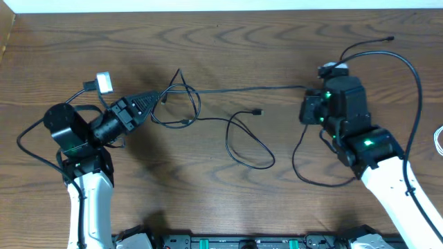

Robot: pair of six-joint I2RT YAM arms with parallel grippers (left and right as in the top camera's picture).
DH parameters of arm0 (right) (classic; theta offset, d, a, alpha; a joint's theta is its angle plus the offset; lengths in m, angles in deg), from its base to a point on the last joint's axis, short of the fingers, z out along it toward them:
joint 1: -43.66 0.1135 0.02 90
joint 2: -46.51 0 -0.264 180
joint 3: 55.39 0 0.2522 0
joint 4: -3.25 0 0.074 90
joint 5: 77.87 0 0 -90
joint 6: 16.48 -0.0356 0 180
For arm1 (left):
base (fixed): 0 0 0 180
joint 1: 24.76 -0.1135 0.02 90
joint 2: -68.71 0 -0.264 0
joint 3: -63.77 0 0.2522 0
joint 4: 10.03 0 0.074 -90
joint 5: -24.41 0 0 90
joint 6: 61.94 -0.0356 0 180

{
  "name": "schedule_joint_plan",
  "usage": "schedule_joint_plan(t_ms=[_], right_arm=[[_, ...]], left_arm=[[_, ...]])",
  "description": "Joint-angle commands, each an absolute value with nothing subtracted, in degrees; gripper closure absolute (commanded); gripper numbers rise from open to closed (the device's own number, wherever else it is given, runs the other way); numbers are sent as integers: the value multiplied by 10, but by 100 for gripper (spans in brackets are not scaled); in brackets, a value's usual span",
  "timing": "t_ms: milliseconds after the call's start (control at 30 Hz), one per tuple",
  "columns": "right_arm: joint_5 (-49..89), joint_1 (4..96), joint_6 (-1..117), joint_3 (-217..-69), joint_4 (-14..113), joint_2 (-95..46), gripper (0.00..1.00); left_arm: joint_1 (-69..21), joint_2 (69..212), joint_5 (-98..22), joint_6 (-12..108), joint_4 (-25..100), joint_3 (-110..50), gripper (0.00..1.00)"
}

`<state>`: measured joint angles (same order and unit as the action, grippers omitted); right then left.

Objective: Untangle cables

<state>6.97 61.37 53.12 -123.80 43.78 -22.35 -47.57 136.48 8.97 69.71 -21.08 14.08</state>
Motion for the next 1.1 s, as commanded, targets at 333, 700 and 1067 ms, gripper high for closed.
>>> schedule_joint_plan(t_ms=[333, 700, 1067], right_arm=[[72, 513, 514, -1239, 489, -216, 99], [237, 513, 588, -1239, 449, -216, 99], [237, 513, 588, -1239, 456, -216, 99]], left_arm=[[-508, 1365, 58, 671, -210, 134, 92], [-438, 1364, 57, 660, -156, 134, 71], [-278, 1365, -115, 668, -156, 134, 38]])
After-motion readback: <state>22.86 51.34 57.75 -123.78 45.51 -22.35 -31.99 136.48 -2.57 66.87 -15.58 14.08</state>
